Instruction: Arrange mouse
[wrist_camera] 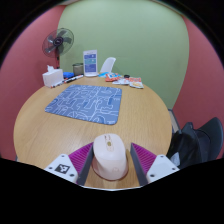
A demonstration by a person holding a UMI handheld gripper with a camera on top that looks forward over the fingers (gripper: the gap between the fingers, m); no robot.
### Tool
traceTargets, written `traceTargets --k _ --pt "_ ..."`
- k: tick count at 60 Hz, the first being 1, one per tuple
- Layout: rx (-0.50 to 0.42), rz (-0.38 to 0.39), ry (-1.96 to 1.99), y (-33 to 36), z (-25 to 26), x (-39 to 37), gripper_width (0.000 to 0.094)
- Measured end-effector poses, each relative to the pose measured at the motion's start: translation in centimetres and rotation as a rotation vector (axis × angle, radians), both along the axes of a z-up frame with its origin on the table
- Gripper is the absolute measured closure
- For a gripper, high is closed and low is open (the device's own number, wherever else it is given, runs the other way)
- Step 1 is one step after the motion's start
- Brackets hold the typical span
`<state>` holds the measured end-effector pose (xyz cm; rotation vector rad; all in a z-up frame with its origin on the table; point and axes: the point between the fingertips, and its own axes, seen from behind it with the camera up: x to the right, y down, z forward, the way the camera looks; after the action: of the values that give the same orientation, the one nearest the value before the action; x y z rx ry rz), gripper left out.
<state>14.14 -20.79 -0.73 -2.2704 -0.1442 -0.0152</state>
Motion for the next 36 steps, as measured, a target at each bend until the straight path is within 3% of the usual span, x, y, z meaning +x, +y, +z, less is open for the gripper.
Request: traceTargets --k 3,6,16,24,36 --pt "-0.007 0.005 0.022 0.1 -0.2 -0.4 0.0388" --pt "-0.005 -0.010 0.021 0.2 -0.2 -0.3 0.0385" --pt "-0.026 -0.072 -0.003 -0.4 -0.1 0.1 0.0514" --pt "-0.036 -0.155 -0.017 -1.8 2.1 0.4 0.0536" --pt "0.083 -0.270 -0.052 -0.5 11.4 1.9 0.0535"
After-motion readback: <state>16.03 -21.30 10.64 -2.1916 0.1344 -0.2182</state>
